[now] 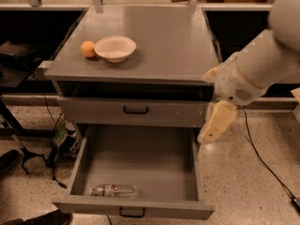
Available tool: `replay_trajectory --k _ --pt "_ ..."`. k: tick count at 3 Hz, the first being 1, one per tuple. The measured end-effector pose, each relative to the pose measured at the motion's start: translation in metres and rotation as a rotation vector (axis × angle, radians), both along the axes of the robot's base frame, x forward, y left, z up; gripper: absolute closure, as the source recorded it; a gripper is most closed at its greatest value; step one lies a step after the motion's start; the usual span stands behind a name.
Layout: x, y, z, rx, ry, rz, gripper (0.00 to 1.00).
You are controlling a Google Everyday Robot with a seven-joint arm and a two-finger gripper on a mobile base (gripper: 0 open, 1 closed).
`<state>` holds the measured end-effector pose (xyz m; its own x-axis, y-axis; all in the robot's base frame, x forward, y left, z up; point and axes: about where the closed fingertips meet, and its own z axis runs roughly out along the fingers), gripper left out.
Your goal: Pick water bottle from middle drawer and place on counter
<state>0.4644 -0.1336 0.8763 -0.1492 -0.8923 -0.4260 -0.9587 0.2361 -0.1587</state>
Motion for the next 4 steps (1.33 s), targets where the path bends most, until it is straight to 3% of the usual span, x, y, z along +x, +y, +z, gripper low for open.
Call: replay_trajectory --k 1,3,4 --pt "0.013 0.051 -0.06 0.077 0.052 0.049 0.0" --pt "0.016 0.129 -0.159 0.178 0.155 0.096 0.0" --pt "0.023 0.16 -0.195 0.209 0.147 0.071 0.0"
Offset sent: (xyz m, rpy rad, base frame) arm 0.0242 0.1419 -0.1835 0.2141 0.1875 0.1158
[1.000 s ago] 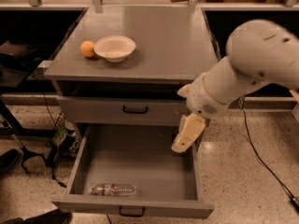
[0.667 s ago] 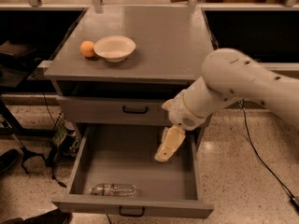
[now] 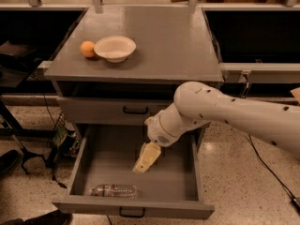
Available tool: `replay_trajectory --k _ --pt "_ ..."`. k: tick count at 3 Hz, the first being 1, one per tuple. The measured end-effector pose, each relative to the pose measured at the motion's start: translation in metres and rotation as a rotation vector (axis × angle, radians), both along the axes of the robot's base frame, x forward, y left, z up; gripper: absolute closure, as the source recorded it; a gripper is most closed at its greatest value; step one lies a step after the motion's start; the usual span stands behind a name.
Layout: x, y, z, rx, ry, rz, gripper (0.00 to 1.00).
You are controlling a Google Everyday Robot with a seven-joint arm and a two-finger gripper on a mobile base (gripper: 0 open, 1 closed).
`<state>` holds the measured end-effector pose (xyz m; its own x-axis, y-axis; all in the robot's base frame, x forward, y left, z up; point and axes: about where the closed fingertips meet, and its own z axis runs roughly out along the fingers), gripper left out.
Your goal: Pick water bottle from middle drawer and place on counter
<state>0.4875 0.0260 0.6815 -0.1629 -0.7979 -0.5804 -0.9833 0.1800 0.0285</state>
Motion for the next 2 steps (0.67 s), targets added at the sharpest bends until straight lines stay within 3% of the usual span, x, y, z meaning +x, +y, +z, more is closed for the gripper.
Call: replay_trajectory --k 2 --pt "0.001 -0.003 -0.01 0.011 -0.016 -0.005 0.0"
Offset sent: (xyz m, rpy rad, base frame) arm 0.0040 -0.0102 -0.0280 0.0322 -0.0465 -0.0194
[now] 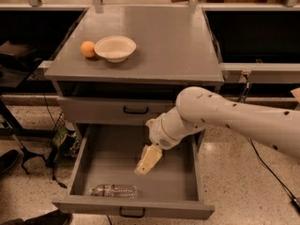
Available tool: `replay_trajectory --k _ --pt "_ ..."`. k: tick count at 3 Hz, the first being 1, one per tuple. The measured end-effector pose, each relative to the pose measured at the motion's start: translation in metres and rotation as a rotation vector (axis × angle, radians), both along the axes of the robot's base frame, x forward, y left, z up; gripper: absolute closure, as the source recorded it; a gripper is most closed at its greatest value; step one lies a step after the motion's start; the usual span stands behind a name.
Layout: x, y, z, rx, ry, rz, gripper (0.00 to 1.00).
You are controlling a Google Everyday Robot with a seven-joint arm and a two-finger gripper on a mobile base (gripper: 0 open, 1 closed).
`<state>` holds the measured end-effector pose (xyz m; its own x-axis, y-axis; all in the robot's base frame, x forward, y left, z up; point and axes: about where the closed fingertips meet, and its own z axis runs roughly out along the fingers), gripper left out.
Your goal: Pick water bottle from middle drawer and place on counter
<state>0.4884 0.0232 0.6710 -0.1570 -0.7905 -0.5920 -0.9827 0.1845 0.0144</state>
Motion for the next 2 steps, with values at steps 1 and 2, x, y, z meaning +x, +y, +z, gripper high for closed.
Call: replay_trajectory --k 1,2 --pt "0.014 -0.001 -0.029 0.005 -0.008 -0.005 0.0" --pt "0.036 0.006 -0.067 0.01 0.01 -0.002 0.0"
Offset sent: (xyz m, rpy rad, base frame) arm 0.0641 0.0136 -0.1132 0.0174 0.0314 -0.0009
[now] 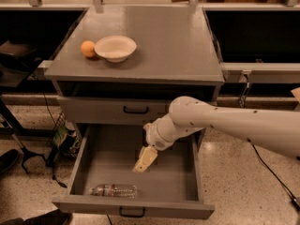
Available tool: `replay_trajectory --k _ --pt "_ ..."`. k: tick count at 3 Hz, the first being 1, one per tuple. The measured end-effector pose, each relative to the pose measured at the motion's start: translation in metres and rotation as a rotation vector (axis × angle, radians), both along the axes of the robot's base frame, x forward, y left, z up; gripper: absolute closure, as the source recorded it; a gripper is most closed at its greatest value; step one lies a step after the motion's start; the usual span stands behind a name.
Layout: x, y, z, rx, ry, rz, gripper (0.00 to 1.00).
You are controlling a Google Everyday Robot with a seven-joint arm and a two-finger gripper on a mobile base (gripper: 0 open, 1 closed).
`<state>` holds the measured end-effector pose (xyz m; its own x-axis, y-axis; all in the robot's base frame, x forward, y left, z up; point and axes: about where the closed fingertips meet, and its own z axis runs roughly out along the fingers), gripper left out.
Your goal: Pick water bottle from middle drawer and place on counter
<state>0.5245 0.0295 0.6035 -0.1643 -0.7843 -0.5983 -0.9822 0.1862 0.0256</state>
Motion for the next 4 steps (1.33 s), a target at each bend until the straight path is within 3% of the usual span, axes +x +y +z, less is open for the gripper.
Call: replay_trajectory --k 2,4 --pt "0.031 0.025 -0.08 -0.006 0.079 0.033 0.0" --pt "0.03 0.042 -0.139 0.004 0.171 0.031 0.0"
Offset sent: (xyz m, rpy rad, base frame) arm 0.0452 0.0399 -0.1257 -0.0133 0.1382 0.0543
